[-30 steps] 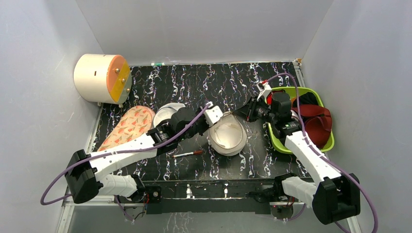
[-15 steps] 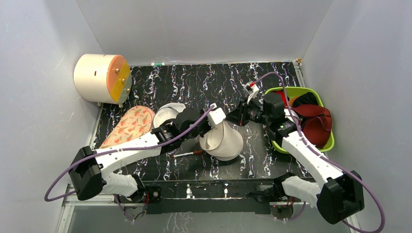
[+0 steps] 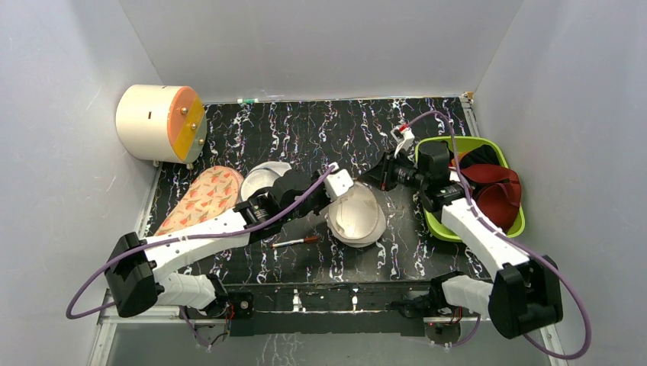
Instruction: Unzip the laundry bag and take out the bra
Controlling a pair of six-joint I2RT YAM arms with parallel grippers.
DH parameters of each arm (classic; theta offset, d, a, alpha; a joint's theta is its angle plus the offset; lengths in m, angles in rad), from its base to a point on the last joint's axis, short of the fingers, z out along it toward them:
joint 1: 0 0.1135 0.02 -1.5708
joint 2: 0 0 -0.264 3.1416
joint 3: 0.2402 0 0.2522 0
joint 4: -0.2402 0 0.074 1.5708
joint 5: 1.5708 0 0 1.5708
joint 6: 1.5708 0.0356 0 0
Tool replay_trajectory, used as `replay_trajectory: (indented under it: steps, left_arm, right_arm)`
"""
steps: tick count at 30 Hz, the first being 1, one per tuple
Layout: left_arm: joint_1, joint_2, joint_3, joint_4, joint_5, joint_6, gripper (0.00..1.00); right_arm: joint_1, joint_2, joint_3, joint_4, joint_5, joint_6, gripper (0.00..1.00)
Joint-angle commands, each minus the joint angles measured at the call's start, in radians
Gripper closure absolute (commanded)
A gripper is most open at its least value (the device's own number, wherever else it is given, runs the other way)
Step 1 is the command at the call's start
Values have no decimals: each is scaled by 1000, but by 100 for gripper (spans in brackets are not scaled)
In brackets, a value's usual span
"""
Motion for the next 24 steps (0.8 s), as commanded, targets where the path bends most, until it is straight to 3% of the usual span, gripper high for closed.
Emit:
replay_trajectory:
  steps: [1, 9, 13, 21, 24]
  left_arm:
    - [-10, -78, 28, 3, 29, 11, 100]
    - [-13, -87, 56, -30, 42, -25, 100]
    - [-13, -56, 103, -75, -23, -84, 100]
    - [0, -1, 181, -149, -190, -178, 100]
    - [17, 34, 211, -192, -234, -181, 100]
  right_arm:
    - [-41, 89, 38, 67, -63, -58, 100]
    - [-46, 194, 106, 25, -86, -62, 98]
    - [-46, 190, 178, -139, 30, -83, 77]
    - [-45, 110, 267, -380, 217, -164, 48]
    - [-44, 90, 286, -446, 256, -188, 30]
